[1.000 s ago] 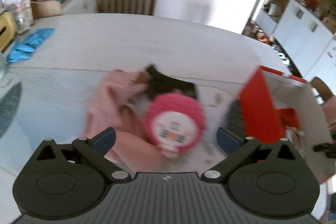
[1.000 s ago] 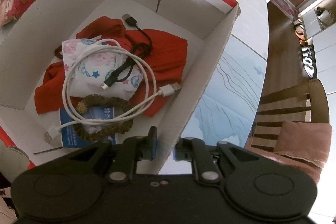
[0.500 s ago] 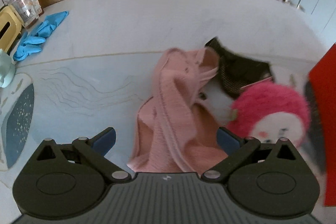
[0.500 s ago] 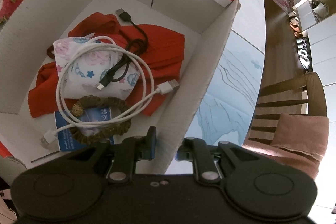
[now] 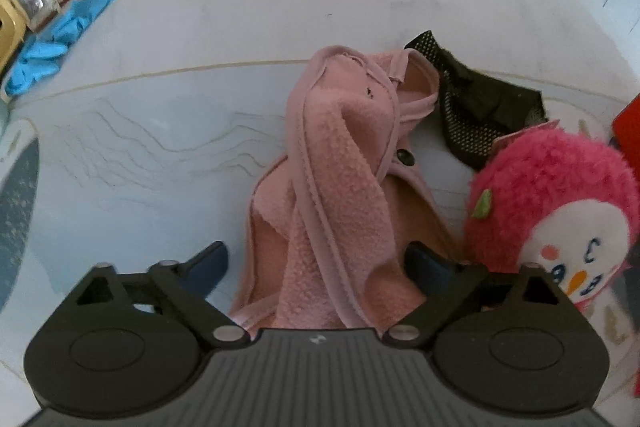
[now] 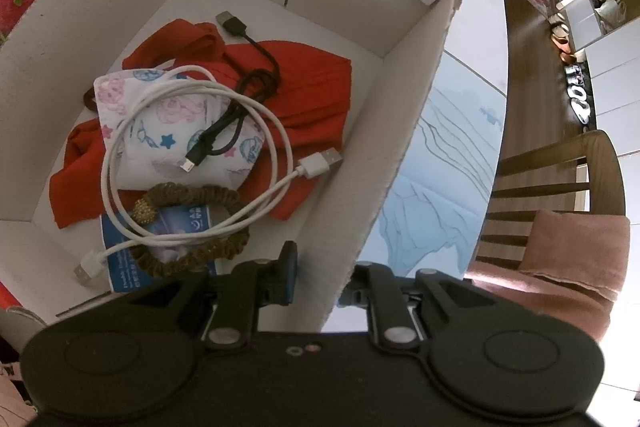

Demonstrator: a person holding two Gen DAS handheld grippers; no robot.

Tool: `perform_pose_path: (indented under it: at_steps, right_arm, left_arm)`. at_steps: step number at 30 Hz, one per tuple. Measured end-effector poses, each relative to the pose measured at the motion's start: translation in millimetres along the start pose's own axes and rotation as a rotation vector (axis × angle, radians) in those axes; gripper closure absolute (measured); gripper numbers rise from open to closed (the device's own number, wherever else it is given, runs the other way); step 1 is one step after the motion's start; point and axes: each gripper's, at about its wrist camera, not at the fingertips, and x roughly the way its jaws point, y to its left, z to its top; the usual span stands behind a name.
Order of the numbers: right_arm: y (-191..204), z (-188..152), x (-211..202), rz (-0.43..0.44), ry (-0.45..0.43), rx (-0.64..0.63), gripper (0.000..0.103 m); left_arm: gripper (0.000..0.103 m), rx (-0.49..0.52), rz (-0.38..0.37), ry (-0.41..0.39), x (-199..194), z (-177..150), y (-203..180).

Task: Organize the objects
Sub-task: 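Close the left gripper on the pink fleece cloth and lift it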

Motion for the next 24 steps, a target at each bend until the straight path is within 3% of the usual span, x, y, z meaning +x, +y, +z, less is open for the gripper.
perform_pose_path:
  at_steps: [7,10,24]
  right_arm:
    - [1,1,1,-0.001,0.001,-0.004,0.087]
    - [1,0,1,-0.001,0.000,-0.005,0.087]
    - [2,-2,0,-0.002,-0.014,-0.023,0.087]
  left_arm:
    - [0.074,-0.014,-0.031,-0.008,-11,-3,0]
    - [0.081,-0.017,-0.031,-0.023,-22,-4,-1]
    - [0.086,-0.010,-0.093,-0.172,-134,0,-3]
